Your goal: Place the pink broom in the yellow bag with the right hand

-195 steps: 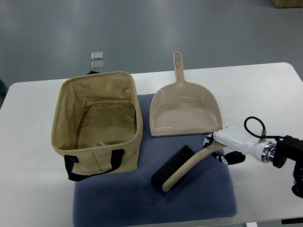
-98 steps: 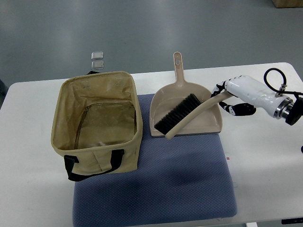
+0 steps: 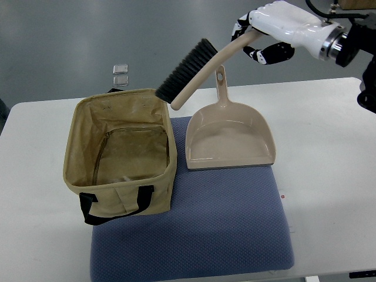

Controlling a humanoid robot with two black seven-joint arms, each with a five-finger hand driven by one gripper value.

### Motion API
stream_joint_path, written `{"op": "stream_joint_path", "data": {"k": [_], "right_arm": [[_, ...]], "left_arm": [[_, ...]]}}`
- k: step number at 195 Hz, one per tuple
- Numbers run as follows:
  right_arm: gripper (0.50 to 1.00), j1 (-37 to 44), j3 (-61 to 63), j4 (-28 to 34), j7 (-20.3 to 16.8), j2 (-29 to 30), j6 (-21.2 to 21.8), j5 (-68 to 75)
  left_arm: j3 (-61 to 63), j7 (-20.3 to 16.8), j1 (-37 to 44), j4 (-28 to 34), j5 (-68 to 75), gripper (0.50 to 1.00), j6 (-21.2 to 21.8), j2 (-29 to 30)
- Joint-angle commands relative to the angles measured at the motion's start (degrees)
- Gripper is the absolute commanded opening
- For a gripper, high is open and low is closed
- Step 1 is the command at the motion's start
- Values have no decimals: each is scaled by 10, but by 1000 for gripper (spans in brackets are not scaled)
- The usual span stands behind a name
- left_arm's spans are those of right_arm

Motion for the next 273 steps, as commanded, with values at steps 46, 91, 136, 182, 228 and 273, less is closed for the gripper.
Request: {"op": "stream_joint_path", "data": {"k": [46, 91, 136, 182, 228, 273], "right_arm": [[500, 36, -4, -51, -4, 170, 62, -51], [500, 40, -43, -98, -3, 259, 62, -53], [864, 8, -59, -110, 3, 270, 60, -42], [913, -8, -51, -117, 3, 268, 59, -38], [913, -9, 11, -117, -2, 260, 78, -37], [911, -57, 136, -153, -14, 266, 103, 5]], "left_arm": [[0, 0, 0, 0, 0, 1000, 0, 0], [0, 0, 0, 0, 0, 1000, 0, 0], [0, 0, 0, 0, 0, 1000, 0, 0], [0, 0, 0, 0, 0, 1000, 0, 0], [0, 0, 0, 0, 0, 1000, 0, 0], [0, 0, 0, 0, 0, 1000, 0, 0]]}}
